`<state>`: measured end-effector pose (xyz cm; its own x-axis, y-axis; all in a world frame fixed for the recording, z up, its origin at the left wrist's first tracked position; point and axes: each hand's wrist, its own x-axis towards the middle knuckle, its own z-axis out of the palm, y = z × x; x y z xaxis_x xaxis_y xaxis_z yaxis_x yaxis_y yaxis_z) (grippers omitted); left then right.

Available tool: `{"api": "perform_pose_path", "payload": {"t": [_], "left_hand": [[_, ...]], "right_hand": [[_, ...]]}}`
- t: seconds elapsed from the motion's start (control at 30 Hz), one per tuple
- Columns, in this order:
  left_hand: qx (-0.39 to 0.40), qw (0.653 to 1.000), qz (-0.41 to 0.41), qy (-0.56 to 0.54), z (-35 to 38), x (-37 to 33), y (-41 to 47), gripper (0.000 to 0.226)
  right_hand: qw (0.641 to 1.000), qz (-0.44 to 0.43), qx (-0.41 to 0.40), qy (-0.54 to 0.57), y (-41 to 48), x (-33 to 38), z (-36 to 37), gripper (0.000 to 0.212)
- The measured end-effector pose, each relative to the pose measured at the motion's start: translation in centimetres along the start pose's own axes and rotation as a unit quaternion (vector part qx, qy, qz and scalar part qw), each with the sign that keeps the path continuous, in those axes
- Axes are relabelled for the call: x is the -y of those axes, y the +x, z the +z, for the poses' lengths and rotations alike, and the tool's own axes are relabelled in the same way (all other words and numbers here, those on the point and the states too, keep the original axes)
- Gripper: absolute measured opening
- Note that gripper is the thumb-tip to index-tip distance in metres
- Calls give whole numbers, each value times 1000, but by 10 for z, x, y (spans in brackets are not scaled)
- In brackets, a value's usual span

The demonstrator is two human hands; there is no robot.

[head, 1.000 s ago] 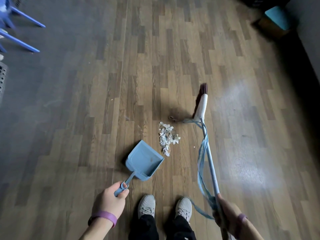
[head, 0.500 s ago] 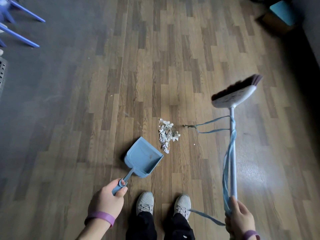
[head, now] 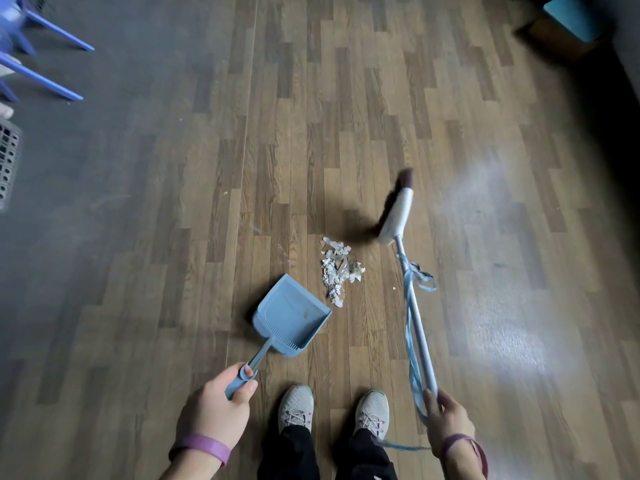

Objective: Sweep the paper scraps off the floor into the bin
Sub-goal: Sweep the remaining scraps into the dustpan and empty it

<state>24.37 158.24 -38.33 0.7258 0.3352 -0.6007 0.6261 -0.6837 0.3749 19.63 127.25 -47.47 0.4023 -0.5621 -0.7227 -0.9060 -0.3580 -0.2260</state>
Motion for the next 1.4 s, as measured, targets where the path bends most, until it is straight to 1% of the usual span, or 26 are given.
{"api": "perform_pose_path", "payload": {"t": [0.03,0.1,0.13,0.27,0.33,0.4,0.53,0.63,0.7,0.8,0.83,0.9,0.93,1.03,1.17,1.3,1.33,1.4], "left_hand": [[-4,1000,6,5,-1,0,0,17],[-11,1000,24,16,0,1,2,17],[-13,999,34,21,1,0,4,16],[-17,996,71,51,1,-7,11,8],[-19,994,88,63,0,-12,12,10],[-18,993,101,64,-1,-17,12,12],[9,991,112,76,4,-18,17,13],[31,994,93,48,10,-15,23,13],[30,997,62,18,14,-14,27,12],[37,999,38,-2,16,-13,29,11],[43,998,35,-10,16,-13,29,11],[49,998,28,-23,14,-13,31,14],[50,998,23,-25,13,-13,33,14],[50,998,18,-23,11,-13,36,9],[25,999,18,-16,6,-11,35,10],[-11,999,15,-27,-3,-11,36,11],[-16,999,15,-24,-6,-11,37,11],[-18,1000,11,-19,-11,-8,42,11]], "right_hand": [[997,-23,-6,-67,-2,4,1,26],[987,-48,0,-154,-8,13,0,25],[979,-56,12,-195,-10,19,-2,32],[926,-101,58,-359,-11,48,-7,77],[905,-118,77,-401,-18,61,-5,87],[897,-128,85,-415,-27,69,2,85],[912,-131,128,-366,-35,82,12,73],[929,-124,175,-301,-53,90,15,52],[943,-117,189,-249,-73,88,14,37],[953,-105,210,-190,-102,73,9,21],[956,-111,218,-161,-110,68,6,22],[955,-132,241,-110,-126,63,-4,33],[956,-136,243,-91,-133,61,-11,34],[964,-139,223,-47,-146,56,-34,26],[968,-146,202,-30,-149,57,-50,35],[975,-88,199,-30,-126,89,-58,40],[977,-79,198,-31,-120,102,-57,35],[980,-95,169,-44,-100,126,-46,17]]}}
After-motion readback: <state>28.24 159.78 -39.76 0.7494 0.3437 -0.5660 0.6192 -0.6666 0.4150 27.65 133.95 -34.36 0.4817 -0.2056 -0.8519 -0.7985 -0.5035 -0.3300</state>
